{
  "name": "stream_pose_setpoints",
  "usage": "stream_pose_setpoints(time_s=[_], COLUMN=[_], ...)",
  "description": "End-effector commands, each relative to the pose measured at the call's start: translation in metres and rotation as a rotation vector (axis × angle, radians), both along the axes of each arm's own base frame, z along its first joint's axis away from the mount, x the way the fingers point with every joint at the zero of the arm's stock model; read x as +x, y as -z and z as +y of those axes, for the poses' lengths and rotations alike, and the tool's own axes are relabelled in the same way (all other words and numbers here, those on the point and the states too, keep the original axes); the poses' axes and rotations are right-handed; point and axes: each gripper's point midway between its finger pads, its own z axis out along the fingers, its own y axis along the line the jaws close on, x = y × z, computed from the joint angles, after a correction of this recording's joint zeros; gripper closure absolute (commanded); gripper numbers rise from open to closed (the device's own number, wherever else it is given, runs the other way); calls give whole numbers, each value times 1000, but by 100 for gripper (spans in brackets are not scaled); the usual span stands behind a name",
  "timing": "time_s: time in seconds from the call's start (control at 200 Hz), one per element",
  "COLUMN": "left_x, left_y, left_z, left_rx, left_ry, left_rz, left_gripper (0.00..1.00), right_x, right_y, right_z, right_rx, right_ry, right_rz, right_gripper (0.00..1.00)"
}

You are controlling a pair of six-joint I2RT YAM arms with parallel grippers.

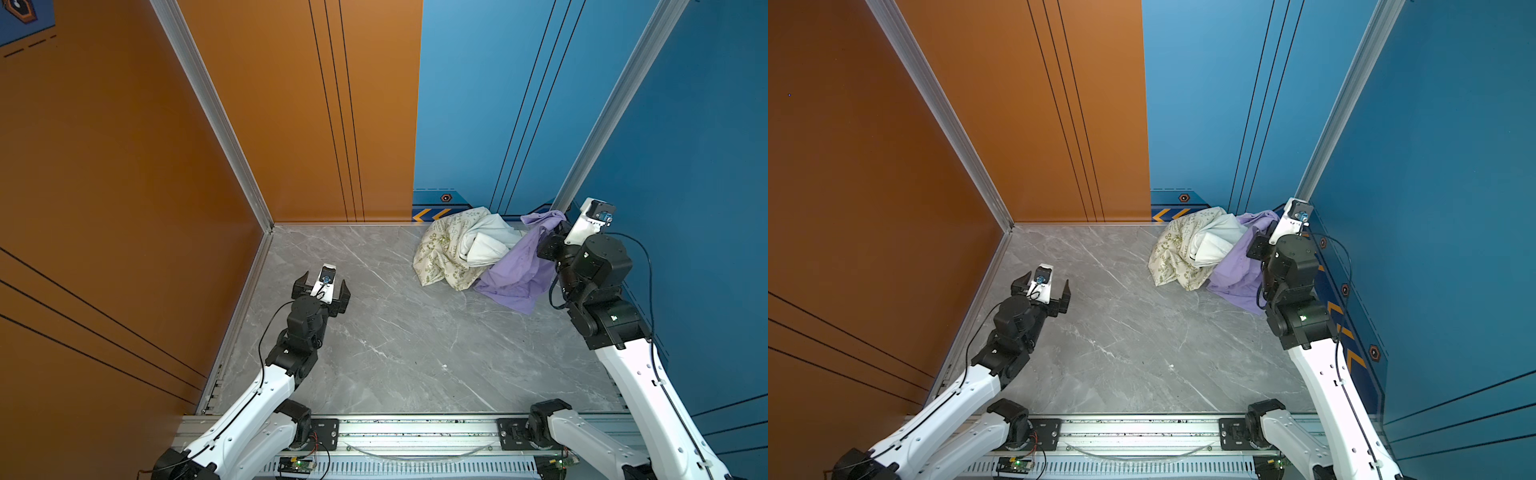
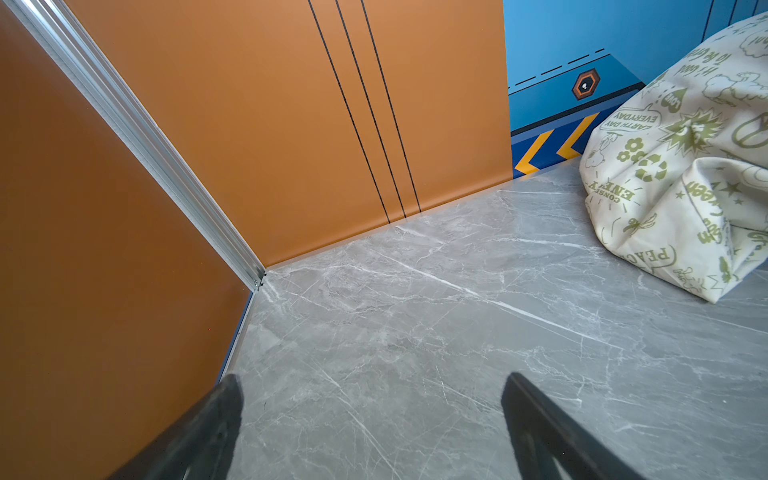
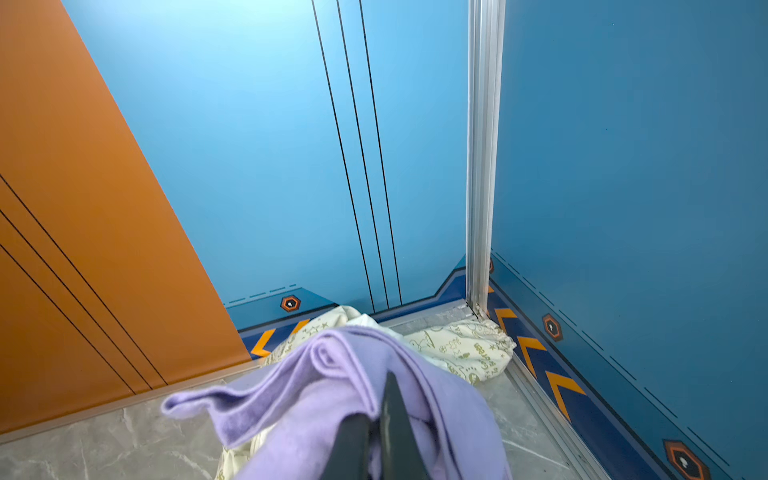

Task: Pick out a specific cloth from the pile
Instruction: 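Lift the lavender T-shirt with the right gripper, pulling it from the pile, then drag the T-shirt toward the robot and release it on the floor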

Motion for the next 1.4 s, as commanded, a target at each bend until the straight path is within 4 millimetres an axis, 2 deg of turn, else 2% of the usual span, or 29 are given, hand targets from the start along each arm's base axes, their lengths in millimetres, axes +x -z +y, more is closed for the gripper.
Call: stream_pose_setpoints(time_s=[0.0, 0.09, 0.205, 0.325, 0.465, 0.676, 0.811, 0.886, 0.891, 0.941, 1.041, 1.081, 1.181, 1.331, 1.351, 1.396], left_x=[-3, -2, -3, -3, -3, -4, -4, -4, -4, -4, -4, -4, -4, -5, -5, -5], left_y=[3, 4, 5, 6, 6, 7, 7, 8, 8, 8, 8, 8, 7, 6, 6, 6], left_z=[-1, -1, -4, -5, -5, -7, -8, -8, -8, -9, -9, -10, -10, -10, -10, -10], left_rx=[13, 15, 11, 15, 18, 23, 24, 25, 25, 26, 28, 29, 31, 29, 29, 30], left_ry=[2, -1, 16, 17, 15, 20, 25, 25, 24, 26, 26, 28, 28, 28, 30, 29], left_rz=[3, 7, 8, 10, 10, 12, 14, 15, 14, 14, 14, 14, 12, 9, 8, 8], left_gripper=[2, 2, 2, 2, 2, 2, 2, 2, 2, 2, 2, 2, 2, 2, 2, 2], right_x=[-17, -19, -17, -12, -7, -7, -1, 5, 0, -2, 1, 3, 7, 11, 17, 20], right_y=[-55, -67, -73, -66, -46, -6, 38, 70, 74, 94, 122, 127, 131, 139, 141, 147], right_z=[-1, 10, 35, 68, 115, 201, 244, 259, 268, 278, 278, 274, 256, 220, 205, 188], right_rx=[52, 56, 53, 46, 9, -95, -172, -224, -237, -298, -421, -449, -478, -420, -395, -351], right_ry=[-23, -87, -217, -359, -507, -723, -799, -820, -845, -863, -821, -791, -710, -615, -576, -533], right_rz=[-170, -190, -181, -129, -54, 77, 218, 330, 341, 410, 503, 518, 529, 558, 571, 588], right_gripper=[100, 100, 100, 99, 100, 100, 99, 91, 89, 77, 50, 44, 21, 18, 18, 18])
